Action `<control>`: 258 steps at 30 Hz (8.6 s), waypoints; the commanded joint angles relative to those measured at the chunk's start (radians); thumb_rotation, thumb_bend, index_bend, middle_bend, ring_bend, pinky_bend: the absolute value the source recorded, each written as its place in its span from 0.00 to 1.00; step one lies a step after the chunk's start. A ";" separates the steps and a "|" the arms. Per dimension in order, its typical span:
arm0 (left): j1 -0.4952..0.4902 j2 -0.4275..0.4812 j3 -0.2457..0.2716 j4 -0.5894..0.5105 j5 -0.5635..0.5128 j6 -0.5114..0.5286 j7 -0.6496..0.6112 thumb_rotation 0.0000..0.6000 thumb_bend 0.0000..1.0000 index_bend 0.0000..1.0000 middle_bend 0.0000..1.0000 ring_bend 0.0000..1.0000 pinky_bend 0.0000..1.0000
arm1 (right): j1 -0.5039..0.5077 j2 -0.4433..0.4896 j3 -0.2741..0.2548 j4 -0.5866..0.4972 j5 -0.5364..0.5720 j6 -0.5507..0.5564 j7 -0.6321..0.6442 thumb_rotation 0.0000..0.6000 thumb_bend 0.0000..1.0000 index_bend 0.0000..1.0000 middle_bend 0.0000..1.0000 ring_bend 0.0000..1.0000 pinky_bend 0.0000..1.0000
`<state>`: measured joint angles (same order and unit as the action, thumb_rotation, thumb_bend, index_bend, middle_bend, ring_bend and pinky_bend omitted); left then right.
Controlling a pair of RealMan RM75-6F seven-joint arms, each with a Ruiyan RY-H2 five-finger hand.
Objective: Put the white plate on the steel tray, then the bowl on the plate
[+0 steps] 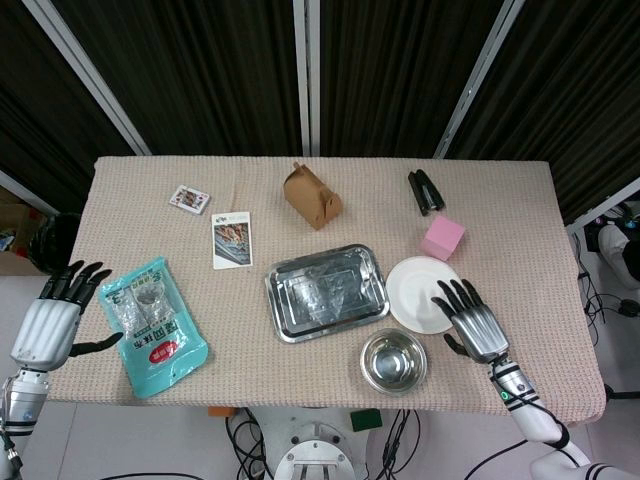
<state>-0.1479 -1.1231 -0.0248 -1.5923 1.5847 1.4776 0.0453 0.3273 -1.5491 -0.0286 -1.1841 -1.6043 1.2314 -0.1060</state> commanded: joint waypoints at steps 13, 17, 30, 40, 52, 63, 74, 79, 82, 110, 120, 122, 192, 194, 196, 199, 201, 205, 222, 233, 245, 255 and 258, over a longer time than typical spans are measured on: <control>-0.013 0.002 0.000 0.006 -0.007 -0.023 -0.004 0.79 0.02 0.16 0.12 0.07 0.14 | 0.007 -0.022 -0.005 0.021 0.000 -0.006 0.000 1.00 0.29 0.25 0.00 0.00 0.00; -0.012 0.004 0.001 0.010 -0.009 -0.022 -0.010 0.79 0.02 0.16 0.12 0.07 0.14 | 0.016 -0.041 -0.002 0.037 -0.002 -0.012 -0.006 1.00 0.31 0.27 0.01 0.00 0.00; -0.010 -0.004 0.001 0.035 -0.023 -0.026 -0.038 0.88 0.02 0.16 0.13 0.07 0.14 | 0.053 -0.103 0.019 0.098 0.002 -0.031 -0.021 1.00 0.33 0.28 0.02 0.00 0.00; -0.008 -0.009 0.003 0.046 -0.025 -0.024 -0.047 0.94 0.02 0.16 0.13 0.07 0.14 | 0.051 -0.154 0.022 0.170 -0.028 0.045 0.023 1.00 0.39 0.47 0.05 0.00 0.00; -0.008 -0.013 0.007 0.043 -0.021 -0.025 -0.041 0.96 0.02 0.16 0.13 0.07 0.14 | 0.034 -0.208 0.019 0.292 -0.072 0.176 0.123 1.00 0.48 0.77 0.07 0.00 0.00; -0.008 -0.013 0.006 0.037 -0.023 -0.023 -0.036 1.00 0.02 0.17 0.13 0.07 0.14 | 0.044 -0.235 0.051 0.367 -0.119 0.344 0.168 1.00 0.50 0.85 0.10 0.00 0.00; -0.005 -0.011 0.006 0.048 -0.025 -0.019 -0.049 1.00 0.02 0.17 0.13 0.07 0.14 | 0.123 -0.194 0.080 0.242 -0.203 0.433 0.122 1.00 0.50 0.85 0.11 0.00 0.00; -0.002 -0.011 0.006 0.052 -0.026 -0.016 -0.054 1.00 0.02 0.17 0.13 0.07 0.14 | 0.212 -0.214 0.112 0.199 -0.209 0.348 0.094 1.00 0.50 0.86 0.12 0.00 0.00; -0.001 -0.011 0.006 0.054 -0.030 -0.018 -0.055 1.00 0.02 0.17 0.13 0.07 0.14 | 0.266 -0.256 0.127 0.218 -0.209 0.294 0.087 1.00 0.50 0.86 0.12 0.00 0.00; 0.002 -0.001 0.001 0.054 -0.052 -0.030 -0.057 1.00 0.02 0.17 0.13 0.07 0.14 | 0.381 -0.414 0.115 0.293 -0.109 0.104 0.139 1.00 0.48 0.87 0.11 0.00 0.00; 0.004 0.004 0.002 0.049 -0.049 -0.026 -0.052 1.00 0.02 0.17 0.13 0.07 0.14 | 0.372 -0.400 0.102 0.250 -0.077 0.061 0.117 1.00 0.47 0.75 0.10 0.00 0.00; 0.004 0.004 0.003 0.049 -0.048 -0.025 -0.052 1.00 0.02 0.17 0.13 0.07 0.14 | 0.370 -0.393 0.102 0.234 -0.070 0.055 0.113 1.00 0.43 0.66 0.10 0.00 0.00; 0.018 -0.009 0.009 0.034 -0.010 0.014 -0.055 1.00 0.02 0.17 0.13 0.07 0.13 | 0.230 0.354 -0.196 -0.472 -0.260 -0.151 -0.047 1.00 0.18 0.31 0.03 0.00 0.00; 0.021 -0.005 0.010 0.031 -0.014 0.015 -0.054 1.00 0.02 0.17 0.13 0.07 0.13 | 0.226 0.332 -0.193 -0.457 -0.267 -0.149 -0.057 1.00 0.18 0.35 0.03 0.00 0.00; 0.022 -0.003 0.010 0.030 -0.018 0.013 -0.055 1.00 0.02 0.17 0.13 0.07 0.13 | 0.223 0.320 -0.192 -0.449 -0.274 -0.152 -0.070 1.00 0.19 0.37 0.04 0.00 0.00; 0.022 -0.004 0.010 0.034 -0.021 0.009 -0.060 1.00 0.02 0.17 0.13 0.07 0.13 | 0.220 0.302 -0.191 -0.435 -0.283 -0.161 -0.102 1.00 0.20 0.39 0.04 0.00 0.00; 0.022 -0.006 0.011 0.037 -0.021 0.007 -0.062 1.00 0.02 0.17 0.13 0.07 0.13 | 0.216 0.291 -0.187 -0.427 -0.282 -0.163 -0.117 1.00 0.20 0.40 0.04 0.00 0.00; 0.021 -0.009 0.010 0.043 -0.022 0.006 -0.066 1.00 0.02 0.17 0.13 0.07 0.13 | 0.210 0.261 -0.176 -0.390 -0.301 -0.148 -0.154 1.00 0.21 0.41 0.05 0.00 0.00; 0.031 -0.004 0.002 0.046 -0.031 0.024 -0.068 1.00 0.02 0.18 0.13 0.07 0.13 | 0.204 0.177 -0.166 -0.282 -0.350 -0.085 -0.136 1.00 0.44 0.69 0.12 0.00 0.00; 0.033 -0.002 0.001 0.047 -0.036 0.020 -0.072 1.00 0.02 0.18 0.13 0.07 0.13 | 0.211 0.192 -0.111 -0.297 -0.355 -0.001 -0.117 1.00 0.48 0.76 0.12 0.00 0.00; 0.036 -0.003 -0.001 0.062 -0.047 0.016 -0.080 1.00 0.02 0.18 0.13 0.07 0.13 | 0.403 0.060 0.108 -0.228 -0.138 -0.258 -0.100 1.00 0.48 0.77 0.12 0.00 0.00; 0.036 -0.010 -0.008 0.090 -0.078 -0.004 -0.103 1.00 0.02 0.18 0.13 0.07 0.13 | 0.504 -0.060 0.146 -0.093 -0.064 -0.366 -0.121 1.00 0.48 0.77 0.12 0.00 0.00; 0.035 -0.012 -0.009 0.095 -0.076 -0.004 -0.108 1.00 0.02 0.18 0.13 0.07 0.13 | 0.515 -0.083 0.144 -0.071 -0.056 -0.366 -0.120 1.00 0.48 0.77 0.12 0.00 0.00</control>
<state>-0.1128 -1.1353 -0.0340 -1.4975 1.5085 1.4733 -0.0627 0.8382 -1.6263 0.1153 -1.2604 -1.6643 0.8666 -0.2252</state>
